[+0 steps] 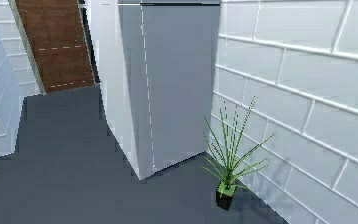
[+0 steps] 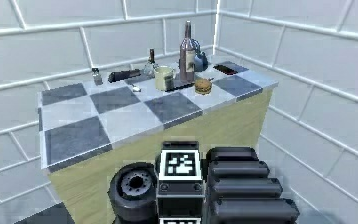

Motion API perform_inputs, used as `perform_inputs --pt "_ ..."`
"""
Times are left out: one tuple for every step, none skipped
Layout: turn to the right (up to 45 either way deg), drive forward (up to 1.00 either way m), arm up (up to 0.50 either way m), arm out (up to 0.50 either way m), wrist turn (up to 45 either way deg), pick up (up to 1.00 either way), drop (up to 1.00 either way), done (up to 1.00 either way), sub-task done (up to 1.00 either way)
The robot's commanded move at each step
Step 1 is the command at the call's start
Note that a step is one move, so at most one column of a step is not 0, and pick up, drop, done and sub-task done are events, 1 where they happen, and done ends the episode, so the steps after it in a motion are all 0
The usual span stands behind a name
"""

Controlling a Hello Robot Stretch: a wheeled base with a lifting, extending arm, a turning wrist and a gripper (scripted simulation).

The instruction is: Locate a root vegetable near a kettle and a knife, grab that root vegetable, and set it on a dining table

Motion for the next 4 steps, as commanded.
perform_inputs --pt "-45.0 0.00 0.00 0.00 0.0 0.00 0.00 0.00 0.00" --pt "-45.0 0.00 0.00 0.00 0.0 0.00 0.00 0.00 0.00" --pt "-9.0 0.00 0.00 0.00 0.0 0.00 0.00 0.00 0.00" --pt "0.0 1.00 0.00 0.00 0.0 0.00 0.00 0.00 0.00"
